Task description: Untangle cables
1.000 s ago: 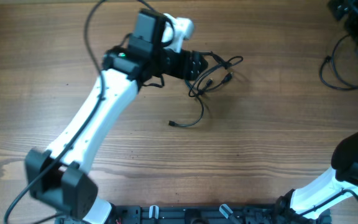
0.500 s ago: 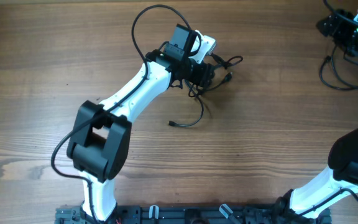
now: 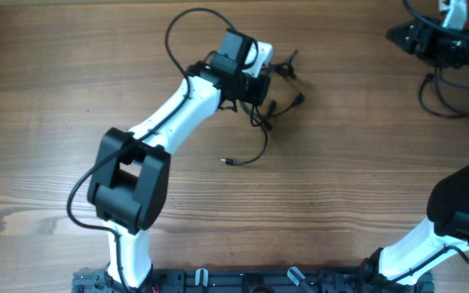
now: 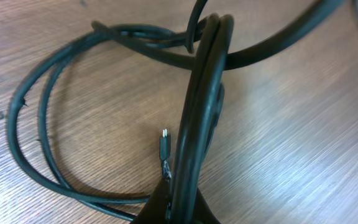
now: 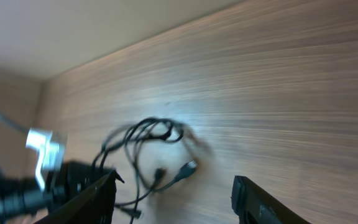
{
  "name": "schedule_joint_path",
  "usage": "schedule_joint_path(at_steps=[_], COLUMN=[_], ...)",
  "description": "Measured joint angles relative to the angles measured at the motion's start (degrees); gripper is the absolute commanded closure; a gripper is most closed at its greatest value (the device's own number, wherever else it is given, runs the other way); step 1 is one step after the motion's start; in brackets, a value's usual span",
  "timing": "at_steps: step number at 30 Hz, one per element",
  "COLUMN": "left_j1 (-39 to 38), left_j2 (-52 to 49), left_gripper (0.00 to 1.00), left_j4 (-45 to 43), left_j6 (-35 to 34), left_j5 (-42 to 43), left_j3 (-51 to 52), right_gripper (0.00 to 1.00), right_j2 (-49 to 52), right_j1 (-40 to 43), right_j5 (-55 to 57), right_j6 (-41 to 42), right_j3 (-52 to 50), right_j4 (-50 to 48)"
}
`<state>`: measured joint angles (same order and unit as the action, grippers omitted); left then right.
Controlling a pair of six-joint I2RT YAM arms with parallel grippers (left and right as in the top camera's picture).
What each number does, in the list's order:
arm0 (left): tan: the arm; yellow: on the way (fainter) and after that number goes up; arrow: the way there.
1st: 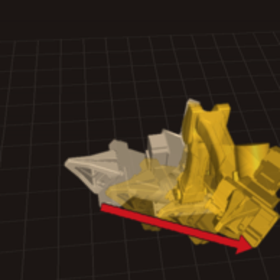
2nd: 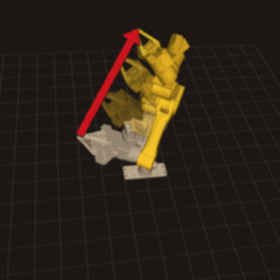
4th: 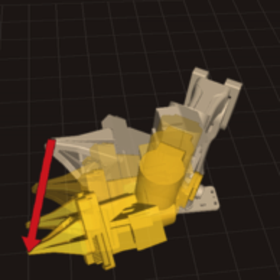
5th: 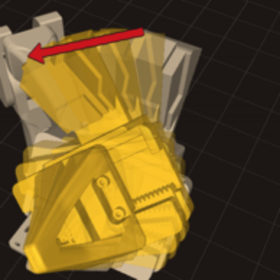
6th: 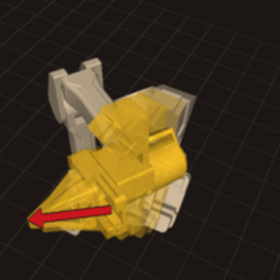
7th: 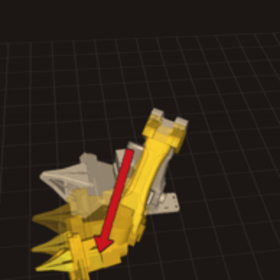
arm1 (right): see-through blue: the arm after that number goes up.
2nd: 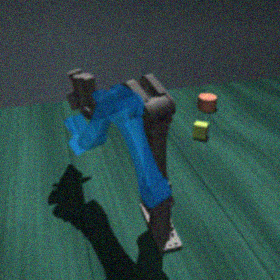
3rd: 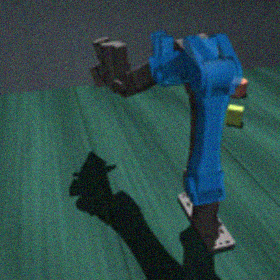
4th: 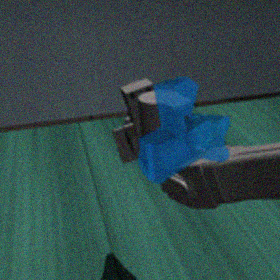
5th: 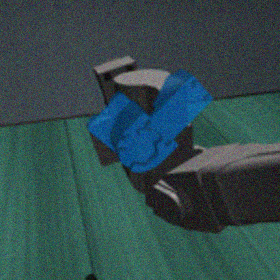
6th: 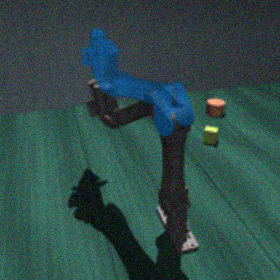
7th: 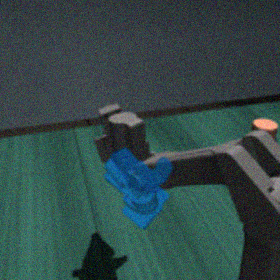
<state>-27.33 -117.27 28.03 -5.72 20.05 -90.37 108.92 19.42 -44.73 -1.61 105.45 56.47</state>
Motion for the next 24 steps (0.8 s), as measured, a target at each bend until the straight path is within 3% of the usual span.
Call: schedule_joint_path(at_steps=[6,15,24], left_j1=[6.64,11.39,11.50], left_j2=[6.84,10.67,10.67], left_gripper=[0.96,0.96,0.96], left_j4=[0.02,-0.72,-21.68], left_j6=[-11.89,-20.33,-29.64], left_j5=[12.48,36.37,51.58], left_j3=[-1.16,-2.34,-2.40], right_gripper=[0.36,0.36,0.33], right_j2=[0.00,0.00,0.00], right_j1=[-4.17,-10.56,-14.88], right_j5=[-4.44,-6.12,-6.27], right_j6=[-1.40,-5.20,-6.21], right_j3=[0.00,0.00,-0.02], right_j4=[0.42,0.52,-0.26])
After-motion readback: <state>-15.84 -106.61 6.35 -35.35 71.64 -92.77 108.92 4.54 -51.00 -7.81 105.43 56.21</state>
